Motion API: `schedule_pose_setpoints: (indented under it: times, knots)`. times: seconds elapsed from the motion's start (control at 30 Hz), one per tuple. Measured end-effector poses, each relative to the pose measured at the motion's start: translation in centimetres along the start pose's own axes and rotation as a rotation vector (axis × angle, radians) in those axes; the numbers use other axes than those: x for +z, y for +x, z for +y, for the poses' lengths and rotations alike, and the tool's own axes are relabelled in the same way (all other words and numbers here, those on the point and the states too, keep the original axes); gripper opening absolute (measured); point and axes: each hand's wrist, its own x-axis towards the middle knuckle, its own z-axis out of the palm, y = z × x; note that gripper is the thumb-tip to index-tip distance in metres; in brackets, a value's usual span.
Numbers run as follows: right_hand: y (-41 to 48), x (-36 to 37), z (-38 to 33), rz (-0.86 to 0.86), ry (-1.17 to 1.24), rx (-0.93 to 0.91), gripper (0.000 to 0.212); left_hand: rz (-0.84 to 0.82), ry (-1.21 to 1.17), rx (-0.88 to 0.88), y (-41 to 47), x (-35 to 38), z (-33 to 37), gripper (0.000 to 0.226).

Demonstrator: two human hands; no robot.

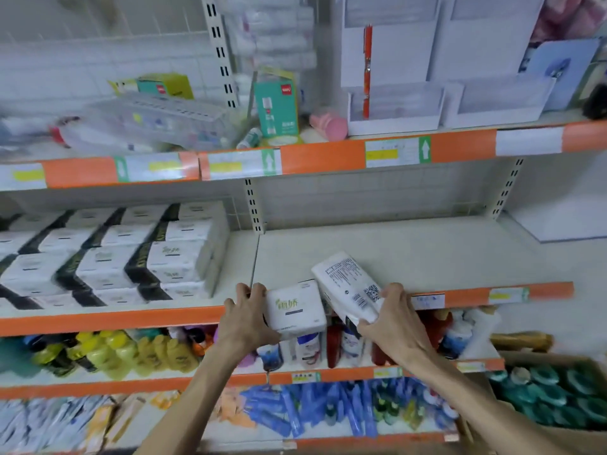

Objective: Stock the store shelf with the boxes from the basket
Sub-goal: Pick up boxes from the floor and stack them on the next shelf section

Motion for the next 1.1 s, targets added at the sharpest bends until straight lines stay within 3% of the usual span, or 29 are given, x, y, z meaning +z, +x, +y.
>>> schedule_pose_setpoints:
  times: [0.17,0.57,0.83,1.0,1.1]
  knots:
    - [4.8,1.9,-2.7,0.01,-0.023,-0.037,0.068,0.025,-0.059,-0.05,3.4,-2.0,-0.7,0.096]
    - [13.7,7.5,-6.2,-0.065,-0.04,0.032,0.073,-0.047,-0.118,-0.047,13.5,-1.3,-5.0,0.083]
    - [16.1,9.6,-6.2,-0.157,-0.016,0.098,0.065,-0.103,-0.131,-0.009,17.6,-0.9,-6.3,0.09]
    - [16.3,10.8,-6.6,-0.182,-0.03,0.091,0.08,-0.112,-0.187,0.018,18.8,-0.4,-6.9,0.093]
    - [17.1,10.9,-7.1,-0.138,0.033,0.159,0.071,-0.118,-0.17,0.03,19.4,-0.7,-6.8,0.092]
